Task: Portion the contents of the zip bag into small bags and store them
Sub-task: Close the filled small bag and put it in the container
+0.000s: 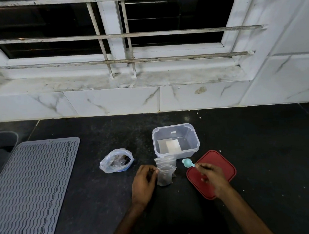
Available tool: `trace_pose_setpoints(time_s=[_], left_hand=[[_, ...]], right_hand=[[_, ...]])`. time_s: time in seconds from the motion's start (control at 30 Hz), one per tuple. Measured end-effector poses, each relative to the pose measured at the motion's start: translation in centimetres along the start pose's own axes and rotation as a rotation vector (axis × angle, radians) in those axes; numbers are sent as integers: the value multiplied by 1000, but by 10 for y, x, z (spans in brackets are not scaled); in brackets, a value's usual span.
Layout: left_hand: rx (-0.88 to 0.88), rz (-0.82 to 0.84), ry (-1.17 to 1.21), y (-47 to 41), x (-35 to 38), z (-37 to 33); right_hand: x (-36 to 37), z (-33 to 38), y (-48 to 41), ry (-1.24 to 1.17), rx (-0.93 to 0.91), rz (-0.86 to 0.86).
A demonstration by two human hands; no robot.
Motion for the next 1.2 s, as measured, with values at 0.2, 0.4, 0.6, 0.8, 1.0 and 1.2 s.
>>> trace_pose_setpoints(time_s=[0.2, 0.4, 0.6, 0.8, 1.0, 1.2], left_hand=[[65, -43, 95, 2, -8, -18], [80, -58, 121, -3, -14, -27], [49, -67, 230, -8, -20, -43], [59, -45, 237, -7, -20, -48], [81, -53, 119, 0, -14, -47], [58, -82, 200, 2, -14, -51]], right_hand=[[-25, -3, -20, 224, -122, -68], [-29, 10, -18, 815, -312, -162], [50, 59, 37, 380, -565, 191], [102, 48, 50, 352, -512, 437], [102, 51, 52, 589, -687, 275], [102, 64, 58, 714, -798, 196]])
Point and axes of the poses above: each hand's wrist, its own y-axis away from the middle knuckle, its own x-axis out of the palm, z = x × y, the point moved 8 cm from there along -y, towards the middle knuckle, and after that the axes turned 14 degrees about -y, right-handed, at the moved point
